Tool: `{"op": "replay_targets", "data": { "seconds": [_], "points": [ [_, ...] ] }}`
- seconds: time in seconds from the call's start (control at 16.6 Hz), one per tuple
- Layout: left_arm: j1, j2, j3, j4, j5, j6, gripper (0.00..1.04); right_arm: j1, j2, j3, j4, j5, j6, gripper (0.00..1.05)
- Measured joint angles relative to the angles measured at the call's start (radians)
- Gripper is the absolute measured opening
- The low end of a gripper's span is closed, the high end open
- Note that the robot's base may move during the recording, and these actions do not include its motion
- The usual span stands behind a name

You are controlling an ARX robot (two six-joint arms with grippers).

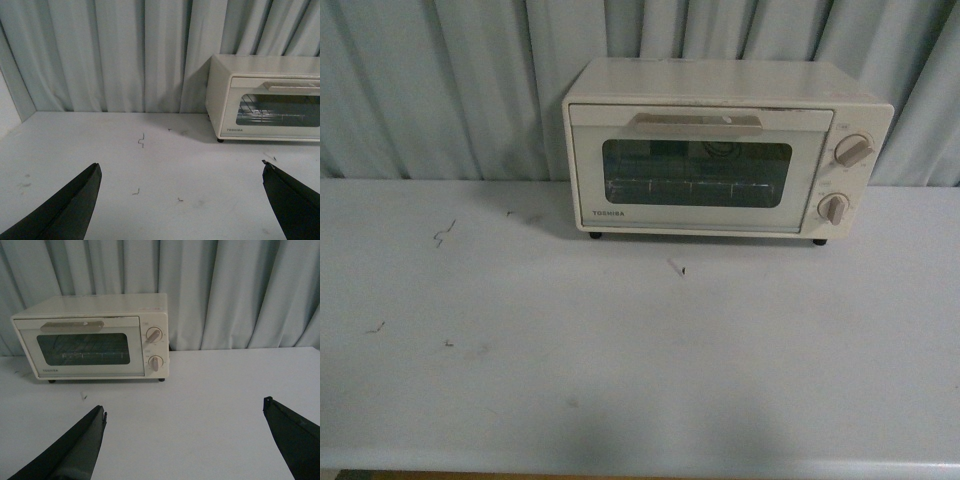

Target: Open oven

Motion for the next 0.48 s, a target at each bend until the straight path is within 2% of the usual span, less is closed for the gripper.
{"op": "replay_targets", "data": {
  "seconds": [0.48],
  "points": [
    [0.0,0.0,0.0,0.0,0.0,0.0,0.98,0.0,0.0,0.0,0.0,0.0,0.0,0.98]
  ]
}}
